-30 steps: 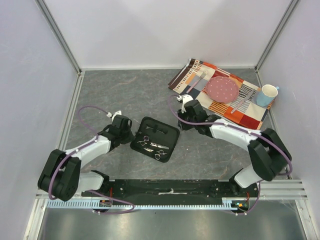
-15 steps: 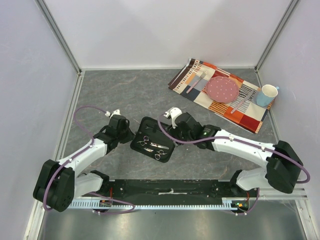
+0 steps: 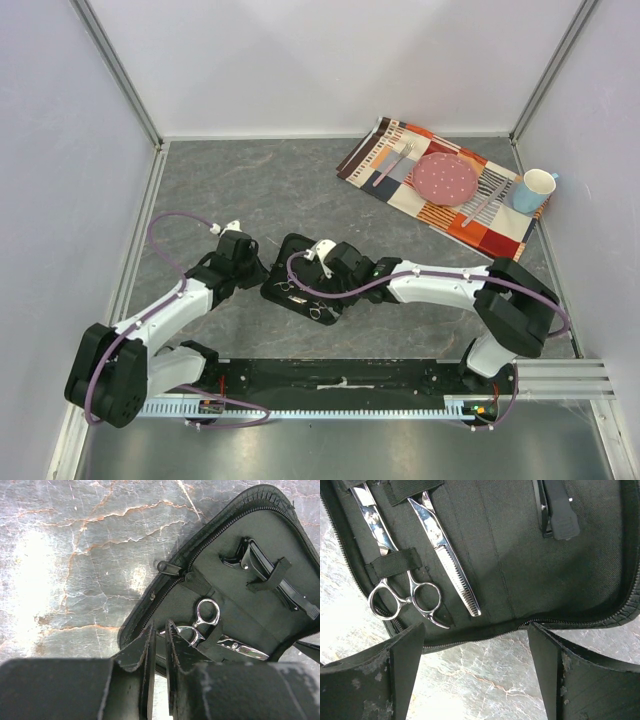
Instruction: Sort the hair-cutting tools
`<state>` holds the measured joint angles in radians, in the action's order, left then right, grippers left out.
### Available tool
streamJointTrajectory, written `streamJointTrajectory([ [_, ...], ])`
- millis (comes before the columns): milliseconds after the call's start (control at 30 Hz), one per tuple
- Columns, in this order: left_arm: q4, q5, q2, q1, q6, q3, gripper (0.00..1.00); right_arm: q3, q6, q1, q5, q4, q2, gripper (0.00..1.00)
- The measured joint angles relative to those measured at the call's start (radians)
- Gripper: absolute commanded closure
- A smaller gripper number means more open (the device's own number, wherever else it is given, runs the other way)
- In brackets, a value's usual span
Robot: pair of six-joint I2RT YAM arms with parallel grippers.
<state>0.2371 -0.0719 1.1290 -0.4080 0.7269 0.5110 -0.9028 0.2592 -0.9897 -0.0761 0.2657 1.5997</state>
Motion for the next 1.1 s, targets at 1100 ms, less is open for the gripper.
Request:
streamJointTrajectory([
  [1100,0.001,-0.002,-0.011,0.0,-0.018,-0.011,0.81,-0.071,-0.01,-0.002,-0.027,-0.053,0.117,0.13],
])
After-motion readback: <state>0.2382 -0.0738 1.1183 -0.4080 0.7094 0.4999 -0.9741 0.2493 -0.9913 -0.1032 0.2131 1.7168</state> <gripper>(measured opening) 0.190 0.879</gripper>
